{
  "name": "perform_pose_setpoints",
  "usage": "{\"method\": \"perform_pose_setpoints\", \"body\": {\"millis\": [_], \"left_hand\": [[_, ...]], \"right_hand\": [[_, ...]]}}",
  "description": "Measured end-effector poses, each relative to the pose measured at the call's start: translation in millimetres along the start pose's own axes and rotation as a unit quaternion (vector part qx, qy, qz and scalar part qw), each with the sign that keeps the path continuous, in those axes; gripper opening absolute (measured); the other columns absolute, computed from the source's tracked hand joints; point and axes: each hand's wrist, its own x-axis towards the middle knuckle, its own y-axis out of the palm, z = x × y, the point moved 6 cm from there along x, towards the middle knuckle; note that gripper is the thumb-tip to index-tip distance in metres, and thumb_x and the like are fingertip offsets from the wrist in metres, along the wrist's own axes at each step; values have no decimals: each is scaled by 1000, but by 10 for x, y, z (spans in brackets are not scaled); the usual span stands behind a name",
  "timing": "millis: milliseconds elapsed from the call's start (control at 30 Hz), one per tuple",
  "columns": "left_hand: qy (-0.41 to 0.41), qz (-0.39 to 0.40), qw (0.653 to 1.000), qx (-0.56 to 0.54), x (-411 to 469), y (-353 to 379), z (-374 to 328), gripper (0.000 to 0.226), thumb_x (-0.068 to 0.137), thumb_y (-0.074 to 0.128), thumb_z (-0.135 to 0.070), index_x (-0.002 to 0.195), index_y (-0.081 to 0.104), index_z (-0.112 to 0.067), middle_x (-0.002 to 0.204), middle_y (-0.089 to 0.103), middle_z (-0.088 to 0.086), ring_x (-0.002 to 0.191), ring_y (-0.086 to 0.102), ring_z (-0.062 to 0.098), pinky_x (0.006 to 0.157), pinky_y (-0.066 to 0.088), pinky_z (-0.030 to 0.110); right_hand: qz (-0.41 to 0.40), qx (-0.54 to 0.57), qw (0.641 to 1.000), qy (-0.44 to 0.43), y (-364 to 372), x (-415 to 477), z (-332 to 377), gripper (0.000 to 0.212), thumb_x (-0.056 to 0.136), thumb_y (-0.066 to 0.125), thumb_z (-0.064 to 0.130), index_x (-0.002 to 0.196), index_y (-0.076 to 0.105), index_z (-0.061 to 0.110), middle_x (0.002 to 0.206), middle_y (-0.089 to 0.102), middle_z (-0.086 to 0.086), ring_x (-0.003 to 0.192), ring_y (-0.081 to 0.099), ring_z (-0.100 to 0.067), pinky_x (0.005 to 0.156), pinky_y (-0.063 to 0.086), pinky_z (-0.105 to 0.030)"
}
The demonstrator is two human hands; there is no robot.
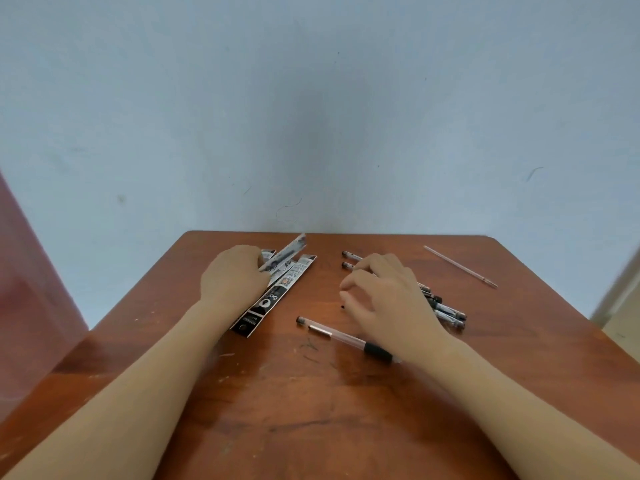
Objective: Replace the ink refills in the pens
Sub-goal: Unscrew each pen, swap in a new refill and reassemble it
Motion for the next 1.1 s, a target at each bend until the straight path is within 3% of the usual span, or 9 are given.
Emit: {"method": "perform_pose_setpoints", "body": {"millis": [100,233,400,633,800,900,967,1033,1100], "left_hand": [[56,-34,993,-95,-57,-137,-166,8,81,54,-16,77,57,-22,78,62,-1,72,56,21,62,44,30],[153,28,968,-198,-206,-173,-435,10,83,60,-18,79,58,-27,73,60,-14,66,52,0,55,38,16],[185,63,959,-204,-253,-108,-491,14,83,61,-20,78,58,-32,74,59,-19,65,51,-6,55,33,6],[205,54,952,-222,-228,-116,-474,19,82,63,-15,77,60,-32,72,59,-22,65,51,-5,62,37,13],[211,34,956,-199,-194,-129,-441,18,83,61,-12,89,68,-28,78,56,-25,81,52,3,73,38,20],[228,11,953,-198,-203,-165,-462,19,83,60,-9,92,69,-24,80,55,-26,86,54,9,76,40,17],[248,-7,951,-182,-216,-172,-482,18,83,60,-9,94,69,-21,82,59,-22,87,56,13,79,44,24],[283,-24,948,-144,-247,-164,-511,17,84,57,-19,98,68,-20,89,66,-12,86,58,17,78,45,32],[330,-48,939,-87,-288,-152,-549,34,80,46,-35,101,67,-19,92,70,-7,79,60,19,71,44,33]], "right_hand": [[-11,49,998,40,-53,21,-47,28,82,47,30,92,69,15,94,62,-5,93,55,-25,74,39,-33],[-56,100,989,95,-164,41,-202,41,86,57,21,127,49,19,121,50,-5,114,43,-20,90,32,-25],[-105,186,963,164,-293,35,-356,58,83,63,21,135,37,19,113,43,2,109,45,-14,88,39,-26],[-49,330,914,232,-237,47,-436,41,84,63,19,117,44,36,95,49,18,86,47,4,66,38,2],[-16,349,915,204,-219,50,-400,21,82,65,12,92,62,31,75,58,14,65,47,3,59,38,-3],[-20,353,917,186,-217,54,-374,27,81,65,9,74,63,34,69,60,14,56,48,5,54,38,-4],[-28,355,917,179,-217,59,-374,30,81,65,8,69,63,36,64,64,18,59,52,5,56,40,-5],[-37,359,916,174,-235,58,-365,30,81,65,9,69,63,37,62,65,23,64,56,4,58,42,-5],[-42,359,918,166,-255,51,-349,28,81,65,9,70,64,35,64,64,20,64,56,5,59,42,-4]]}}
